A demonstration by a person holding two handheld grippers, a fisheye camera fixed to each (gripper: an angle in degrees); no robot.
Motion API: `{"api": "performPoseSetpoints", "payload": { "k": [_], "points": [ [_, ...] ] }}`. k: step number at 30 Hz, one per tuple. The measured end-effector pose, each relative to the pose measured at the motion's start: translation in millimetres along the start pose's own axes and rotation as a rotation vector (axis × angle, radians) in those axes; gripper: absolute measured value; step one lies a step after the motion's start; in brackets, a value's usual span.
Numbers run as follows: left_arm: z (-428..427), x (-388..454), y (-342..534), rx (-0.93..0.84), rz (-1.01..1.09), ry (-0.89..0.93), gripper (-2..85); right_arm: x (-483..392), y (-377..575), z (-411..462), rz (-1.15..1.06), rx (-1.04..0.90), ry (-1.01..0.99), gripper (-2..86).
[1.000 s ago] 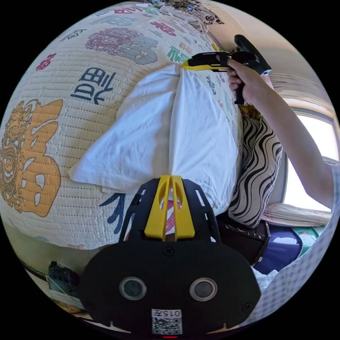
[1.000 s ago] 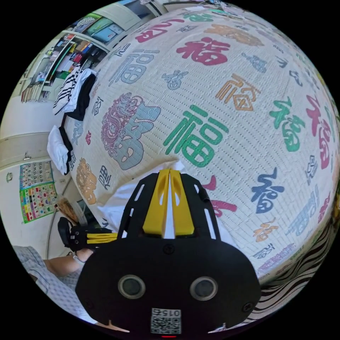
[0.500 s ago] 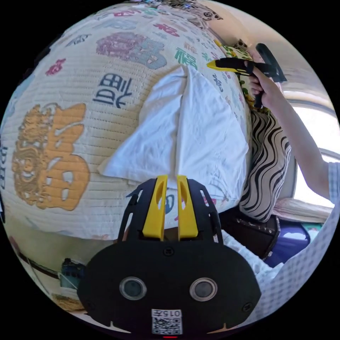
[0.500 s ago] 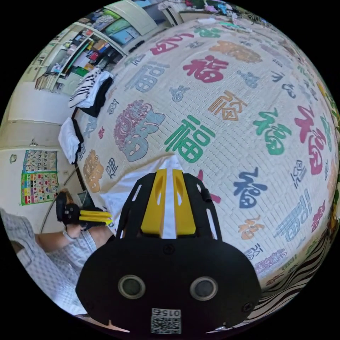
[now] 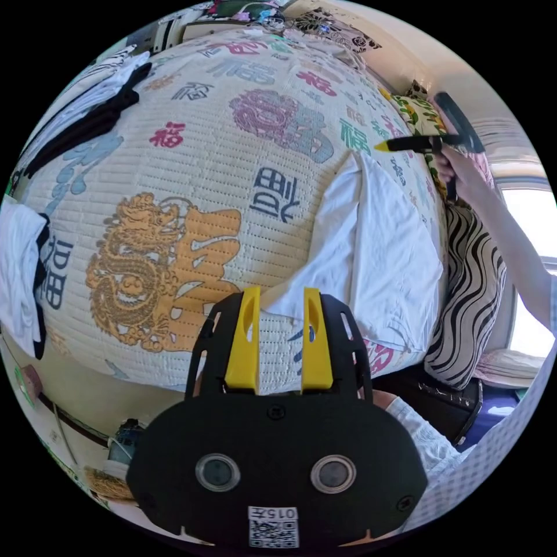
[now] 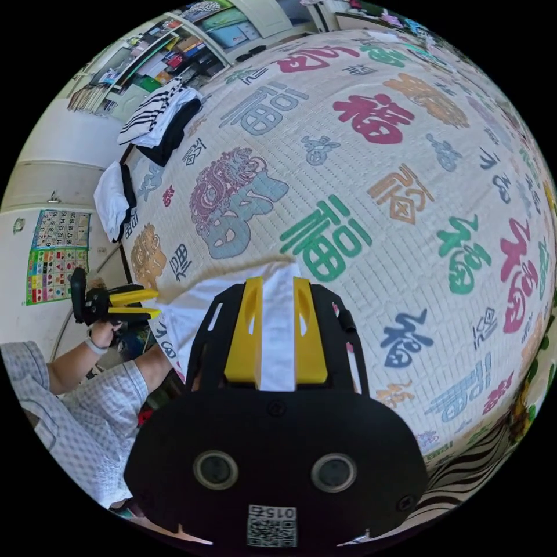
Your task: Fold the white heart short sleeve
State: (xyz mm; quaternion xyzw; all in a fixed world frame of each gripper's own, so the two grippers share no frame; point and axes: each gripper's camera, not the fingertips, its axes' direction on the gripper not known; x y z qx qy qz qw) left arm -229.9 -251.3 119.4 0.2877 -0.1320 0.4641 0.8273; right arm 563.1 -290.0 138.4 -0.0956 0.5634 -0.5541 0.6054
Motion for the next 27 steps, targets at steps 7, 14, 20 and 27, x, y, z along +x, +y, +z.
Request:
{"api": "performPoseSetpoints", "payload": {
  "k": [7, 14, 20, 27],
  "points": [
    [7, 8, 20, -0.086, 0.007, 0.16, 2.4, -11, -88, 39, -0.067, -0.269, 0.058, 8.6],
    [-20, -21, 31, -0.008, -0.082, 0.259, 1.6, -16, -125, 43, -0.117, -0.388, 0.139, 5.5],
    [-52, -32, 29, 0.056, -0.037, 0.241, 11.9, -27, -153, 29, -0.197, -0.441, 0.225, 11.9],
    [-30, -22, 24, 0.032, -0.057, 0.196, 11.1, -40, -168, 49, -0.228, -0.574, 0.285, 9.5]
  ]
}}
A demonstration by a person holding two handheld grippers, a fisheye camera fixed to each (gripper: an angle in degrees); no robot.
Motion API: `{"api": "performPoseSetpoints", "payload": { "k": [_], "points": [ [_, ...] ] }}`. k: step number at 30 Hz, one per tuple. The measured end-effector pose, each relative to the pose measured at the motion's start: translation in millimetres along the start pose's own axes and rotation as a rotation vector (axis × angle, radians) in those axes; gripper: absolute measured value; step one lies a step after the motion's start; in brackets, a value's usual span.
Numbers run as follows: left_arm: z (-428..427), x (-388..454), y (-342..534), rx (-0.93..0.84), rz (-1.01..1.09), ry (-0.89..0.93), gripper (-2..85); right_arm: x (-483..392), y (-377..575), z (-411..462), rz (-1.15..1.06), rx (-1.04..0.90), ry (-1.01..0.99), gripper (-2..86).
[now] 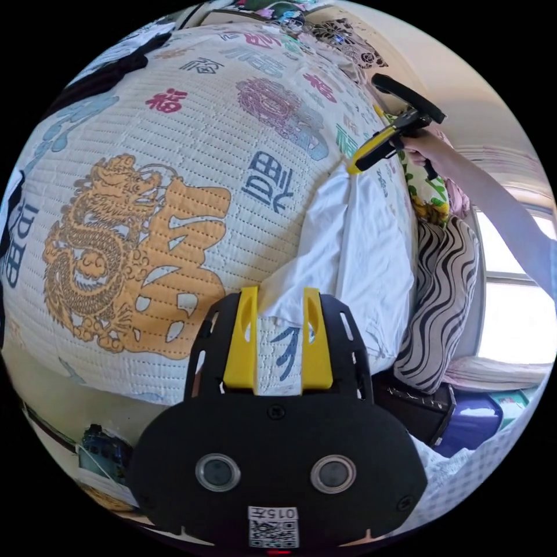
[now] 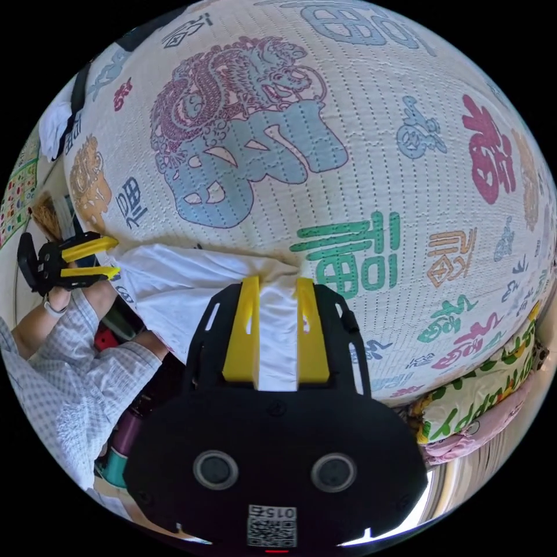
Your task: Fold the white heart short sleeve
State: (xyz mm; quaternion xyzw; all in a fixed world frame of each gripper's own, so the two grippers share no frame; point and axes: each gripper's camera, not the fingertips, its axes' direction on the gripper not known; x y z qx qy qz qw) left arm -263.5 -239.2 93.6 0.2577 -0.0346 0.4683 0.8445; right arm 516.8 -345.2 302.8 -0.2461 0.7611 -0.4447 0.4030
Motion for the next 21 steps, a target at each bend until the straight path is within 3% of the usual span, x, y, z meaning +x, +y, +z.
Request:
{"api": "performPoseSetpoints", "payload": {
  "k": [5, 15, 21],
  "points": [
    [0, -1, 10, 0.038, -0.045, -0.048, 7.9, -6, -5, -10, -0.025, -0.018, 0.004, 5.2],
    [10, -23, 12, 0.007, -0.058, 0.146, 8.7, -3, -6, -32, -0.001, -0.054, -0.064, 6.5],
    [31, -38, 15, -0.022, -0.076, 0.171, 0.5, -19, -3, -34, -0.042, -0.098, -0.038, 3.9]
  ]
}}
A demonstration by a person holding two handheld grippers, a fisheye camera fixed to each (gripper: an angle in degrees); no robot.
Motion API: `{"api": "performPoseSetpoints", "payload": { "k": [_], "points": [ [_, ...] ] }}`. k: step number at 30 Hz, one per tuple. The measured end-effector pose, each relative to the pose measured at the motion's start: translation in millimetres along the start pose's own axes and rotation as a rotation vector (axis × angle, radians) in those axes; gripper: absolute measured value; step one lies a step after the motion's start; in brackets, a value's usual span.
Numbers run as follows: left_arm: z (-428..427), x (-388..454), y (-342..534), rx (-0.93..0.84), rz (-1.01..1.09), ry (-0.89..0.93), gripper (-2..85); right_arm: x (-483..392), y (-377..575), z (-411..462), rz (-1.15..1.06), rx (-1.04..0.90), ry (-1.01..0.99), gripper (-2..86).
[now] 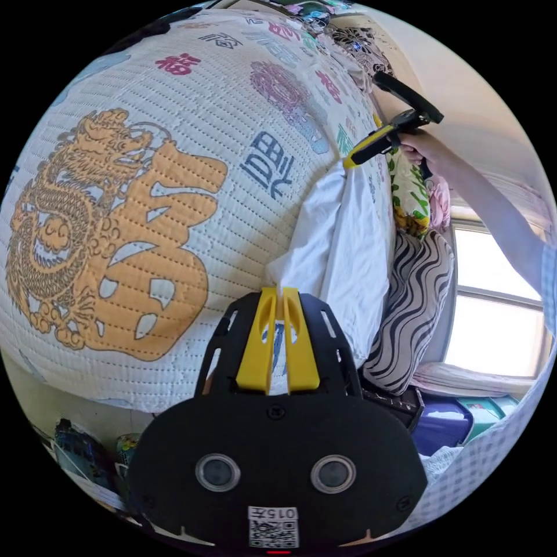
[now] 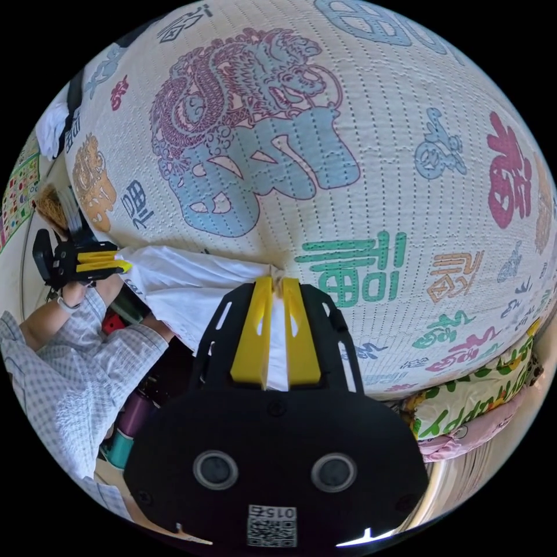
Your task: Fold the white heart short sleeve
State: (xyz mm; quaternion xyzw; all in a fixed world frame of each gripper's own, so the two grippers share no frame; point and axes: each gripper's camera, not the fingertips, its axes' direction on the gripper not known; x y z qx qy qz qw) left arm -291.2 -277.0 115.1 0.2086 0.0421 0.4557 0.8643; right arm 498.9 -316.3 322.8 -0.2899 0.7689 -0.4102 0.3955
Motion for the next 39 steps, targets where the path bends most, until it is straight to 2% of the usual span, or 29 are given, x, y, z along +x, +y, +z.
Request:
{"api": "performPoseSetpoints", "payload": {
  "k": [6, 15, 21, 23, 26, 35, 39],
  "points": [
    [-13, -29, 7, 0.046, 0.002, 0.065, -0.7, -5, 18, -21, 0.04, 0.053, -0.061, 1.2],
    [-63, -70, 29, 0.236, -0.021, -0.031, -0.8, -45, 39, -81, -0.033, 0.263, -0.095, 0.4],
    [-44, -21, 75, 0.229, 0.178, -0.09, -0.7, -65, 131, -81, -0.078, 0.425, -0.148, 0.4],
    [-22, 10, 100, 0.225, 0.279, -0.101, -0.6, -70, 193, -71, -0.099, 0.529, -0.157, 0.4],
    [17, 51, 127, 0.169, 0.403, -0.122, -0.6, -73, 269, -45, -0.088, 0.575, -0.173, 0.4],
    [198, 139, 194, -0.068, 0.735, -0.152, -0.5, -66, 461, 93, 0.011, 0.609, -0.248, 0.1],
    [276, 162, 213, -0.134, 0.794, -0.171, -0.5, -59, 513, 148, 0.051, 0.626, -0.271, 0.0]
  ]
}}
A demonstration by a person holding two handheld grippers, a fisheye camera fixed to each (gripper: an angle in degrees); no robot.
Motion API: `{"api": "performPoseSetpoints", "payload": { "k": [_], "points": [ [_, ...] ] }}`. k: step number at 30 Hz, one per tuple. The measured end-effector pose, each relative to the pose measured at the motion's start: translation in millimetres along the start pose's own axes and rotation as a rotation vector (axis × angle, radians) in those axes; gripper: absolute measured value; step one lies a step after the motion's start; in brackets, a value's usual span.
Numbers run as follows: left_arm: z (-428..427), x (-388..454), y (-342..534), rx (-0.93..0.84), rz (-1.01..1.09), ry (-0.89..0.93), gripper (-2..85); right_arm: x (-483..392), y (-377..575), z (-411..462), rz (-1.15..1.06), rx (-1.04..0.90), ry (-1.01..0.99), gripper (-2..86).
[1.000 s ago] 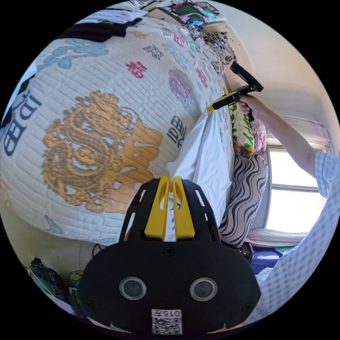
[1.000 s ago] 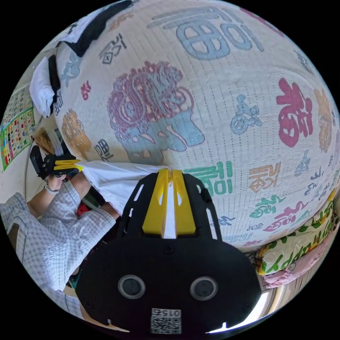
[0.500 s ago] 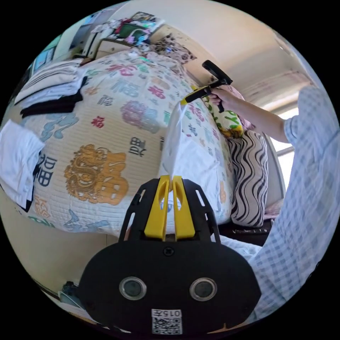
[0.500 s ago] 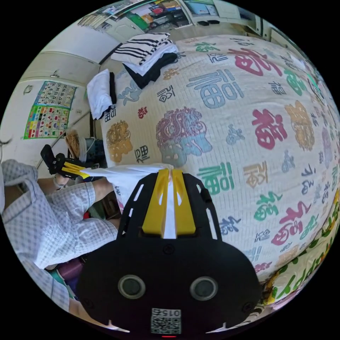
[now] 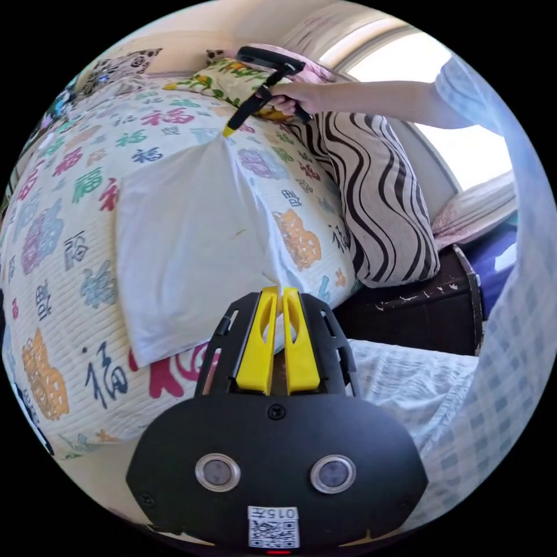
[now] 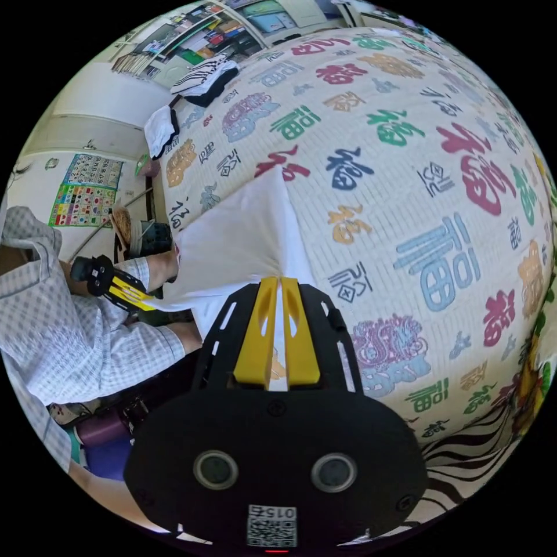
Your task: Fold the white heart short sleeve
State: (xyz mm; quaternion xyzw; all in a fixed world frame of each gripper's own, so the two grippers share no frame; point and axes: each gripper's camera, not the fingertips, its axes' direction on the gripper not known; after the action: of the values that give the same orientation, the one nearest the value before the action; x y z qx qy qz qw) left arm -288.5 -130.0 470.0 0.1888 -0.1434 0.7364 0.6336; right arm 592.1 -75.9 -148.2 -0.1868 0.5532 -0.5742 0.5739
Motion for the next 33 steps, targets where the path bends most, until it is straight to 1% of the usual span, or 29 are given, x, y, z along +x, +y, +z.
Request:
{"api": "performPoseSetpoints", "payload": {
  "k": [2, 8, 13, 15, 17, 19, 21, 23, 28, 30, 33],
  "points": [
    [45, 22, -9, -0.041, 0.033, -0.018, -0.5, 11, 37, 6, 0.019, 0.039, -0.033, -0.1],
    [131, 53, -26, -0.127, 0.12, -0.11, -0.3, 20, 101, 23, 0.005, 0.063, -0.029, -0.2],
    [186, 41, -32, -0.195, 0.11, -0.157, 0.4, 25, 138, 41, 0.046, 0.084, -0.026, -0.3],
    [201, 34, -36, -0.218, 0.093, -0.156, 1.2, 27, 151, 46, 0.069, 0.105, -0.054, -0.2],
    [213, 26, -40, -0.241, 0.073, -0.13, 4.2, 27, 170, 48, 0.126, 0.145, -0.079, 0.1],
    [214, 22, -42, -0.232, 0.042, -0.109, 8.6, 25, 187, 47, 0.203, 0.177, -0.041, 0.4],
    [213, 19, -43, -0.235, 0.006, -0.062, 10.9, 20, 207, 44, 0.277, 0.203, -0.02, 0.7],
    [209, 18, -47, -0.266, -0.005, 0.06, 11.6, 2, 237, 39, 0.373, 0.26, 0.004, 1.1],
    [182, 10, -59, -0.318, 0.046, 0.172, 11.1, -67, 278, 46, 0.432, 0.31, -0.048, 2.8],
    [164, -8, -67, -0.299, 0.03, 0.174, 10.9, -97, 285, 56, 0.441, 0.312, -0.102, 4.3],
    [134, -57, -85, -0.26, -0.025, 0.037, 10.9, -138, 294, 81, 0.5, 0.285, -0.169, 7.2]
  ]
}}
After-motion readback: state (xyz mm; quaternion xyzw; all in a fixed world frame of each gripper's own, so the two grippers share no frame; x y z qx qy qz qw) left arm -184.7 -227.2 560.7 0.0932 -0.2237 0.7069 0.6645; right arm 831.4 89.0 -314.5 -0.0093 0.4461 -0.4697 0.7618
